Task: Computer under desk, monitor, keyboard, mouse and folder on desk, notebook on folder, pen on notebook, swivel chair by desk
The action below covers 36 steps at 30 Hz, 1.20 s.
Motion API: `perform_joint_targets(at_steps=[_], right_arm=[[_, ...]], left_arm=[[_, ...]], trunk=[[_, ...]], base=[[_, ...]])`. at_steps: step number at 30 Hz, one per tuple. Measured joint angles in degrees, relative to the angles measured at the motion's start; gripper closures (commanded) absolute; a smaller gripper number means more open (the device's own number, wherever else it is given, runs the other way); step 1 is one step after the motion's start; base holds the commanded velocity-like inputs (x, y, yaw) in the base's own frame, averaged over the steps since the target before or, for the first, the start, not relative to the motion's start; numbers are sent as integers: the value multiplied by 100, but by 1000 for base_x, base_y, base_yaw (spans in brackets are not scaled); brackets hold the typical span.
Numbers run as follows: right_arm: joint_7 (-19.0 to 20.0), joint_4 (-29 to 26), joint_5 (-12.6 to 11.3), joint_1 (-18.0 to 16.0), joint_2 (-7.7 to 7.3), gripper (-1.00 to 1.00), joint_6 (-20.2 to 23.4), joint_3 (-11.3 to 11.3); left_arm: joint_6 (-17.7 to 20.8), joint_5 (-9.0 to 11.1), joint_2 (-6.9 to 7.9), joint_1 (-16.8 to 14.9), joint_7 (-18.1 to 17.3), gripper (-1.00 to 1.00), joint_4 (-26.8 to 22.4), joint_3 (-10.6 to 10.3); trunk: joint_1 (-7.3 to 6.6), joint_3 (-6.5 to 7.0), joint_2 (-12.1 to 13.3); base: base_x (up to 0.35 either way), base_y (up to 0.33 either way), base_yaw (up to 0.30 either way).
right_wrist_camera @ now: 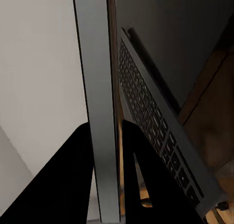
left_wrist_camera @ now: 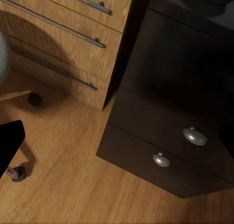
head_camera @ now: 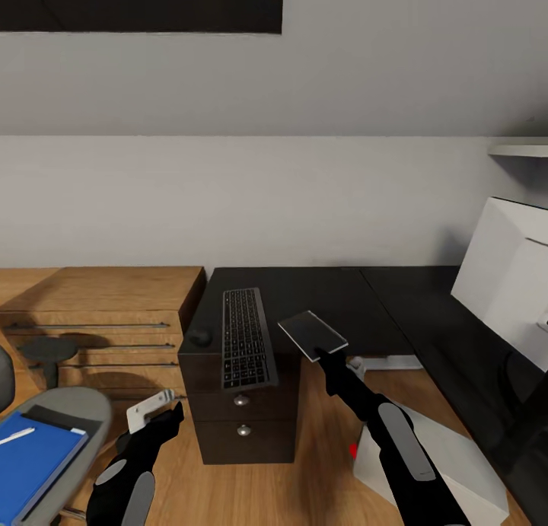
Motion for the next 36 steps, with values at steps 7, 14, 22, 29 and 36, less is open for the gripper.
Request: perform_joint_targets(at_steps=[7, 14, 22, 29, 36], right_arm=[[32, -6, -61, -2, -23, 100, 35, -83], [25, -9, -57, -2, -158, 100, 69, -119], [37, -10, -80, 0, -247, 100, 73, -124], [38, -7, -84, -2, -237, 100, 65, -120], [23, 5, -73, -1, -218, 100, 47, -120]], left_arm=[[0, 1, -1, 0, 0, -100, -2, 4], [0, 1, -1, 0, 0, -100, -5, 4], [0, 0, 8, 0, -13, -100, -1, -1], [4, 1, 11, 0, -17, -100, -2, -5], [2, -3, 9, 0, -17, -100, -5, -6]], trunk=[[132, -108, -242], [133, -108, -242], [132, -108, -242], [132, -108, -242], [133, -108, -242]], base=[[0, 0, 0], [0, 0, 0], [6, 0, 0], [94, 0, 0], [10, 0, 0]])
